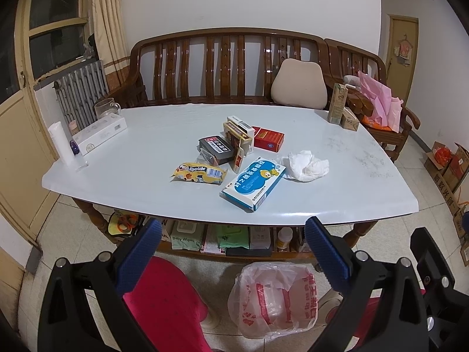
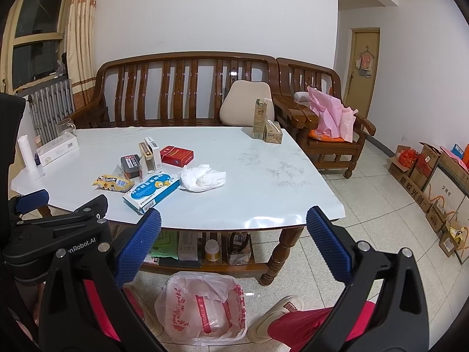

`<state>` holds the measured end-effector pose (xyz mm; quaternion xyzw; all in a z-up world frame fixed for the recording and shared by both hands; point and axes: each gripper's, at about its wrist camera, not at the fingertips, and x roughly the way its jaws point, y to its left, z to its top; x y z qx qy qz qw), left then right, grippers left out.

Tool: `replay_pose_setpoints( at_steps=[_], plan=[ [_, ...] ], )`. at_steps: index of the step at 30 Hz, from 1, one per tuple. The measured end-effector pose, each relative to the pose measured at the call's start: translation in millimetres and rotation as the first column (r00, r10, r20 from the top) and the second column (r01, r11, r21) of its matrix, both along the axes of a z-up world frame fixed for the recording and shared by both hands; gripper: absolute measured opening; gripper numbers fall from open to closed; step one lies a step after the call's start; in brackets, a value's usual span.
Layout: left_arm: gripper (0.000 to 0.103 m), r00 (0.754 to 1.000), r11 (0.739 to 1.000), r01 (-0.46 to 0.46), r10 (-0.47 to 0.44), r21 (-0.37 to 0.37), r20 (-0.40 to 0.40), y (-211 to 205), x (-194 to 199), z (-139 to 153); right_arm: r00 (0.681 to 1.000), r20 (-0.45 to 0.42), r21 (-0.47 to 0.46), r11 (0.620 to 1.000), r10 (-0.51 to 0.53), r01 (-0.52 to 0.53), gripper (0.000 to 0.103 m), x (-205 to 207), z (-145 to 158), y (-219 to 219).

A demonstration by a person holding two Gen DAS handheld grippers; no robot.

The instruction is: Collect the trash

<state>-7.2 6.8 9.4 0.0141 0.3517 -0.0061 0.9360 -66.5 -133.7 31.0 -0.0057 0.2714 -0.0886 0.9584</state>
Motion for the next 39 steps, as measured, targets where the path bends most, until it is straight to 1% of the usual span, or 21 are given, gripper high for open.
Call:
replay_pose_setpoints(
  at_steps=[39],
  plan=[
    [0.096, 1.000, 1.000, -0.003, 0.003, 0.001, 0.005, 2.8, -0.6, -1.6, 1.000, 0.000, 0.003, 1.000, 0.003, -0.003, 0.097, 0.5, -0.1, 1.4]
  ],
)
